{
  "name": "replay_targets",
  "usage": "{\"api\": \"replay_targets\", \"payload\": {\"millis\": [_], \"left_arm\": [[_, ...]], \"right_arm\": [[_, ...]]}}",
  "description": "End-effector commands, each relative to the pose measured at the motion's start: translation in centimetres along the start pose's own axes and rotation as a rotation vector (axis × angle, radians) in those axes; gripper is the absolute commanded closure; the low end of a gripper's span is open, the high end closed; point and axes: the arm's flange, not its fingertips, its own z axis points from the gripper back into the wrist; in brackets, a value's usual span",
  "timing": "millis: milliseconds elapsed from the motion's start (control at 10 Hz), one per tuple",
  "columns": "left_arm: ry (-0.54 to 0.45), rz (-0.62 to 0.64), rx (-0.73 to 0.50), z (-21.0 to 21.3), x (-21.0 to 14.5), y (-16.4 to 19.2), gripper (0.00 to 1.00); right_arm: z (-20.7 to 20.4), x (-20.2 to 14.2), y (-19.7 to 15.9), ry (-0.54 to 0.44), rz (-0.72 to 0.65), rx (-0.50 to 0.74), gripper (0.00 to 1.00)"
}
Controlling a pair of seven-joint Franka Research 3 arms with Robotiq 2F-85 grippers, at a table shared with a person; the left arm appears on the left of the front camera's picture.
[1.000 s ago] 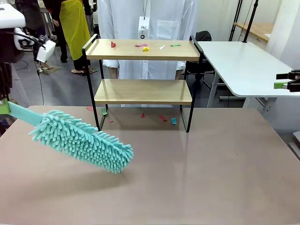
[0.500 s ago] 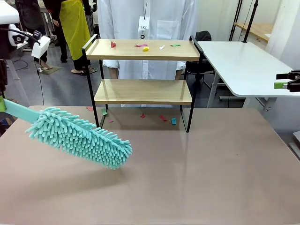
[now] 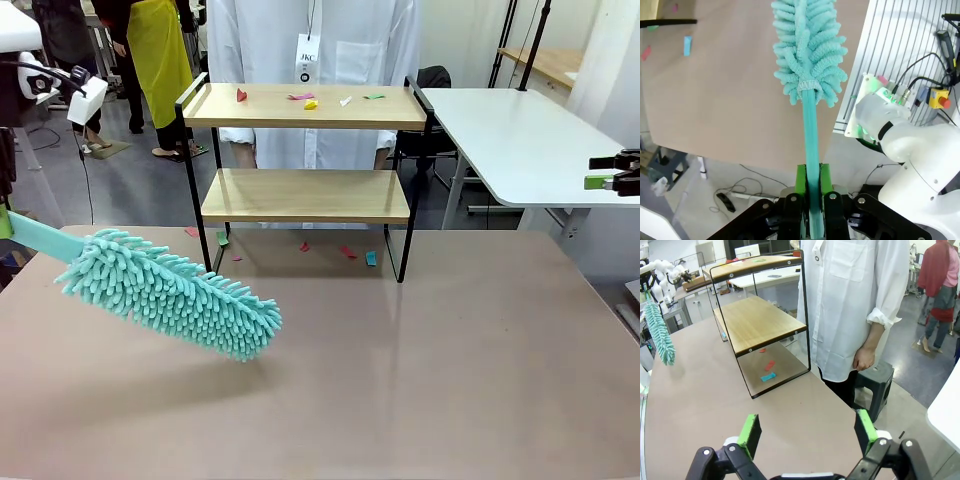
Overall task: Clean the shelf.
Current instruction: Clean the specific section of the Shelf indicated by the human with the Duster.
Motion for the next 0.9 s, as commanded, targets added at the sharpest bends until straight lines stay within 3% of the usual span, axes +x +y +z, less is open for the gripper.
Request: {"api": "replay_targets", "payload": {"millis": [0, 800], "left_arm": [[-0.002, 0.003, -0.002, 0.07, -0.29, -0.13, 0.87], [-0.002, 0.003, -0.002, 0.07, -0.29, -0.13, 0.87]], "right_arm": [[-0.04, 0.29, 0.05, -0.001, 0.006, -0.001, 0.0], [-0.04, 0.29, 0.05, -0.001, 0.006, -0.001, 0.0]]}}
